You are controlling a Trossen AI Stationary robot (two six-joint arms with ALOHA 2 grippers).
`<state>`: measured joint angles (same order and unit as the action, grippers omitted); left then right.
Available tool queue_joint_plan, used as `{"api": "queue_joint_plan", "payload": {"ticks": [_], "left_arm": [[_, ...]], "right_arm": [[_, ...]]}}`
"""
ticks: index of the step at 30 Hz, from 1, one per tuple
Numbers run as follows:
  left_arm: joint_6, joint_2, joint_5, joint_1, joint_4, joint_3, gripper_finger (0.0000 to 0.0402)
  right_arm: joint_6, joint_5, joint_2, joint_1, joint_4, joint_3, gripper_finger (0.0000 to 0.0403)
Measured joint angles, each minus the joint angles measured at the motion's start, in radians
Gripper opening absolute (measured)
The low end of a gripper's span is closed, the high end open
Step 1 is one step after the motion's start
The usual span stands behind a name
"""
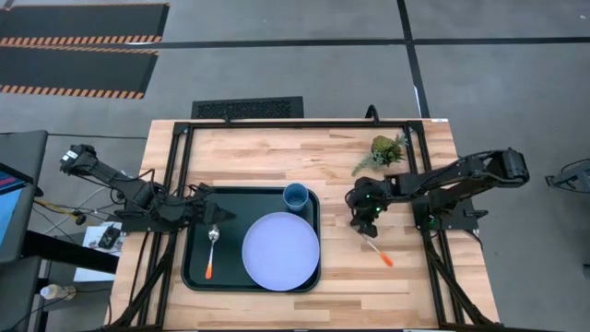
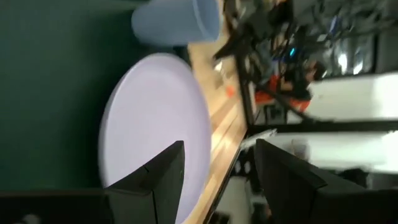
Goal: Pick and place plate/cup/fork/spoon on tray
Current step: Put the orange fork on the right side of the orange spoon on the black tray
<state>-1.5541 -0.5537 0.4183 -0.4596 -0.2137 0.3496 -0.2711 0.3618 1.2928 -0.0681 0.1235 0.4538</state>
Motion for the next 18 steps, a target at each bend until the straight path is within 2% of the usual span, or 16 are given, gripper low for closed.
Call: {"api": "queue_joint_plan", "payload": {"ticks": [3, 7, 12, 18], "left_arm": [[-0.001, 0.0, 0.059, 0.025, 0.058, 0.0, 0.018], [0.075, -0.007, 0.103, 0.089, 0.209, 0.0, 0.018], [0.199, -0.061, 0.064, 0.19, 0.336, 0.035, 0.018], [0.417, -0.225, -0.032, 0.326, 0.336, 0.204, 0.018]], "right_arm": [[-0.062, -0.028, -0.04, -0.008, 0.008, 0.024, 0.0004], [-0.129, -0.052, -0.1, -0.008, 0.005, 0.1, 0.0003], [-0.167, -0.062, -0.114, -0.004, 0.038, 0.262, 0.0002], [-0.165, -0.131, -0.041, -0.001, 0.065, 0.468, 0.0002]]}}
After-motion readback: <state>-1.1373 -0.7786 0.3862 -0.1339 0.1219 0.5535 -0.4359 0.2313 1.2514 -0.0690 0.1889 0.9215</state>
